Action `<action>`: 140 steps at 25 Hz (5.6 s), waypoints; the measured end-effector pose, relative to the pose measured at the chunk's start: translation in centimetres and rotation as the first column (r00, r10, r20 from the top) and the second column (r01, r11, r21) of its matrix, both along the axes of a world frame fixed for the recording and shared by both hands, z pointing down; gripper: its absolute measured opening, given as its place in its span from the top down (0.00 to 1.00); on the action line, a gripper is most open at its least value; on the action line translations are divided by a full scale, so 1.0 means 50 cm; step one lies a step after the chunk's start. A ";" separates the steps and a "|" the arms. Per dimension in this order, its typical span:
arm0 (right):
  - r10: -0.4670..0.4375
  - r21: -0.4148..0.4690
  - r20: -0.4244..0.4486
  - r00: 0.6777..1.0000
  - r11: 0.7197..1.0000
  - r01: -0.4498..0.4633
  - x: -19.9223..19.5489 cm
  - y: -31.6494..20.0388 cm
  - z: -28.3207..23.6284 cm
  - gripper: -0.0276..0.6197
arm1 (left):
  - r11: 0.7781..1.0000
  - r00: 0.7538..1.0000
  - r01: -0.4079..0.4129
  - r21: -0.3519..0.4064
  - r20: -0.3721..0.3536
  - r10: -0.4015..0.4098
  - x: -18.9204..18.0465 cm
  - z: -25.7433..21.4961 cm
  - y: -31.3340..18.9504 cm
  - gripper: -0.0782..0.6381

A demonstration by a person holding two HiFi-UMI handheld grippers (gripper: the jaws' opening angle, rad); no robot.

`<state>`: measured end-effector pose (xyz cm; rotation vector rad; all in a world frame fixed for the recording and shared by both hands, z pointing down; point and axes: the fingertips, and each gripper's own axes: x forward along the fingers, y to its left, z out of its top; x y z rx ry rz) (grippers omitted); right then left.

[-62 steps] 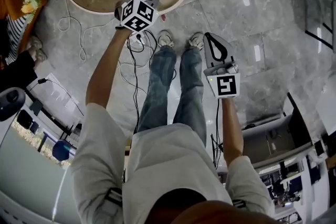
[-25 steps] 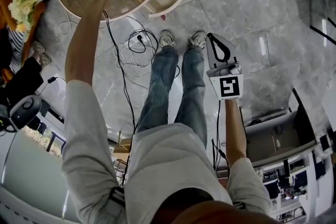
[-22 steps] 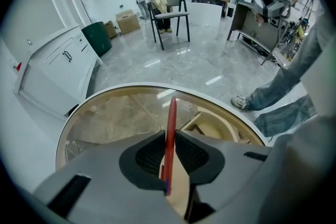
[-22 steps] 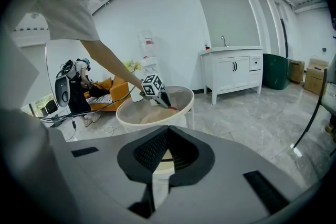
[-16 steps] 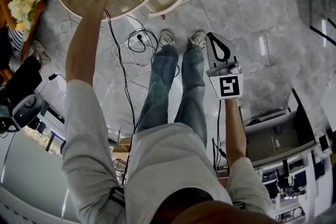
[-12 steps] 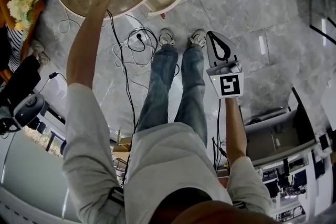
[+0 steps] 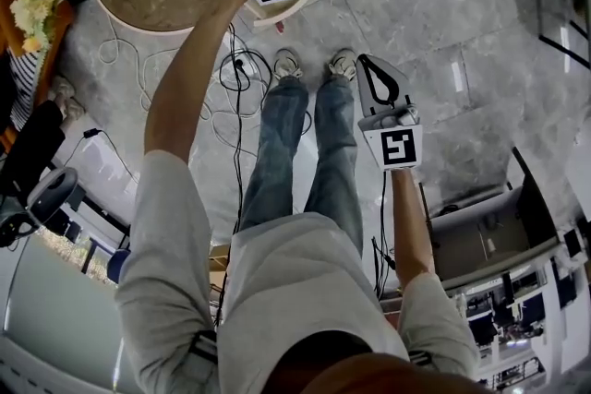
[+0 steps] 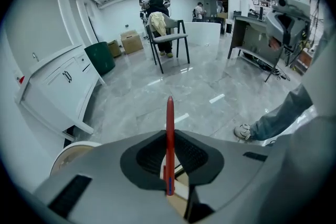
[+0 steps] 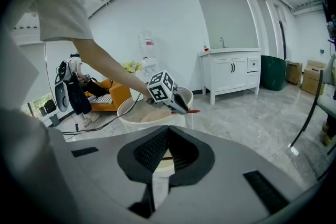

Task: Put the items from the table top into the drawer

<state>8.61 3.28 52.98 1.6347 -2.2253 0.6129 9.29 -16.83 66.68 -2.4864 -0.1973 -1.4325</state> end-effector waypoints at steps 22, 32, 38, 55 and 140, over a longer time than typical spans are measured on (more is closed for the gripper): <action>0.024 -0.098 0.048 0.999 0.995 -0.019 -0.023 0.088 0.163 0.92 | 0.976 0.985 0.161 -0.146 0.090 -0.149 -0.099 0.295 0.230 0.81; 0.032 -0.193 0.107 0.994 0.981 -0.011 -0.075 0.125 0.318 0.92 | 0.928 0.927 0.347 -0.134 0.202 -0.317 -0.241 0.536 0.209 0.81; 0.031 -0.232 0.108 0.994 0.973 -0.005 -0.075 0.140 0.381 0.92 | 0.886 0.883 0.444 -0.132 0.232 -0.408 -0.259 0.632 0.193 0.81; 0.051 -0.255 0.075 0.996 0.966 -0.030 -0.042 0.117 0.405 0.92 | 0.885 0.876 0.444 -0.137 0.272 -0.398 -0.242 0.743 0.201 0.81; 0.266 0.279 -0.054 0.963 0.930 -0.241 0.125 0.069 -0.821 0.92 | 0.748 0.436 0.594 -0.295 -0.664 -0.607 -0.225 -1.121 0.298 0.87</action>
